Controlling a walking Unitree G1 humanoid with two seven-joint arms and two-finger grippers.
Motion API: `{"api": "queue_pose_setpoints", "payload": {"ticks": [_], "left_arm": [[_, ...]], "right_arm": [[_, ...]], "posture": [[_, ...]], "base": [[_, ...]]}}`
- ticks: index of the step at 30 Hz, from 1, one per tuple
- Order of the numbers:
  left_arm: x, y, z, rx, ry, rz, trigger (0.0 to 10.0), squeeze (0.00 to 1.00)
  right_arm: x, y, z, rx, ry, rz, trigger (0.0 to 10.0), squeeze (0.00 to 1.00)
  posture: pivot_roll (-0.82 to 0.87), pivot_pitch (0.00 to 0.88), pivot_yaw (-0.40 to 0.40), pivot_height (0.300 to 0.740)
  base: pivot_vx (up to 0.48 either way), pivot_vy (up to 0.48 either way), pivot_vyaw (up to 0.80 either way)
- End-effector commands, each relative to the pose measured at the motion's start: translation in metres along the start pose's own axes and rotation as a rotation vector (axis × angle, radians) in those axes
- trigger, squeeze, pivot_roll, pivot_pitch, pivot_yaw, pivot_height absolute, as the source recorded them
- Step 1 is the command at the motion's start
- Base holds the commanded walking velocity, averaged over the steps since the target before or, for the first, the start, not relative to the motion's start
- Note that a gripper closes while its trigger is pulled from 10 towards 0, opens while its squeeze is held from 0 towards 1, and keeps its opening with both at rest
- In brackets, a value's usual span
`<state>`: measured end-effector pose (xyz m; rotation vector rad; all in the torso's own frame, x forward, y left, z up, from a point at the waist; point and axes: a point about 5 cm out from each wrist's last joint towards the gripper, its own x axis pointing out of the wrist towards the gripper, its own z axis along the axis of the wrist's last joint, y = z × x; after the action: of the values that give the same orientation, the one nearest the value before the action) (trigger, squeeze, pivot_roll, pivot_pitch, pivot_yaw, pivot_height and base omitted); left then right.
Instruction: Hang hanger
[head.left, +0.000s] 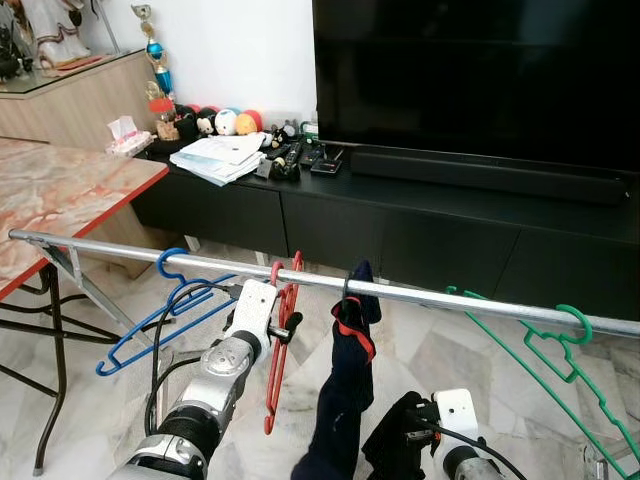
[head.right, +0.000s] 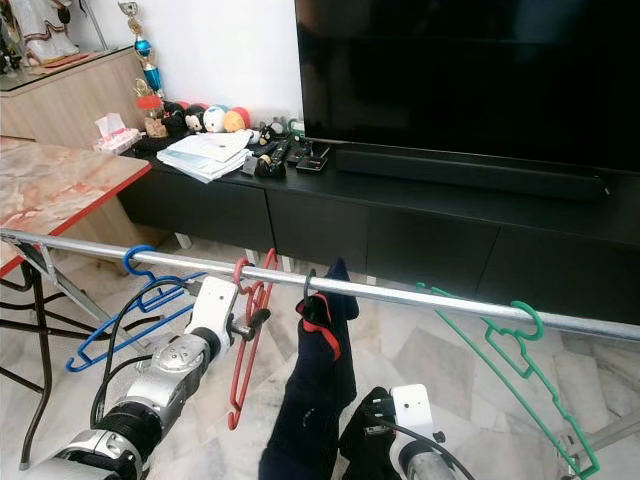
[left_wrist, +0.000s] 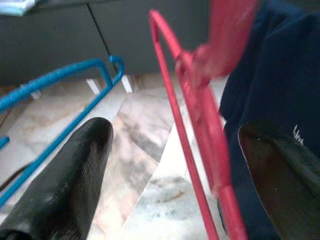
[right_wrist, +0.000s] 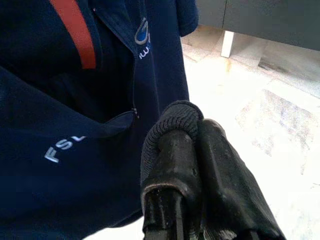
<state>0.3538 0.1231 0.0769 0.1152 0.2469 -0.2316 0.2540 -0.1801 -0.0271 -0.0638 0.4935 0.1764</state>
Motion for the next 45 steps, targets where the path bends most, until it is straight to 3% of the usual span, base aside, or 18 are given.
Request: {"api": "queue_pose_setpoints", "payload": {"ticks": [1, 13, 45], "left_arm": [[0.002, 0.004, 0.003, -0.007, -0.005, 0.019, 0.0, 0.0], [0.006, 0.0, 0.005, -0.054, 0.0, 0.026, 0.0, 0.0], [0.005, -0.007, -0.006, -0.072, 0.05, -0.008, 0.0, 0.0]], "right_arm": [[0.002, 0.003, 0.004, -0.001, -0.022, 0.009, 10.0, 0.0], [0.002, 0.004, 0.005, -0.004, -0.028, 0.008, 10.0, 0.0], [0.002, 0.008, 0.008, -0.015, -0.048, 0.02, 10.0, 0.0]], "posture": [[-0.12, 0.035, 0.104, 0.74], [-0.12, 0.043, 0.105, 0.74], [-0.13, 0.034, 0.104, 0.74]], "base": [[0.0, 0.0, 0.0], [0.0, 0.0, 0.0], [0.0, 0.0, 0.0]]}}
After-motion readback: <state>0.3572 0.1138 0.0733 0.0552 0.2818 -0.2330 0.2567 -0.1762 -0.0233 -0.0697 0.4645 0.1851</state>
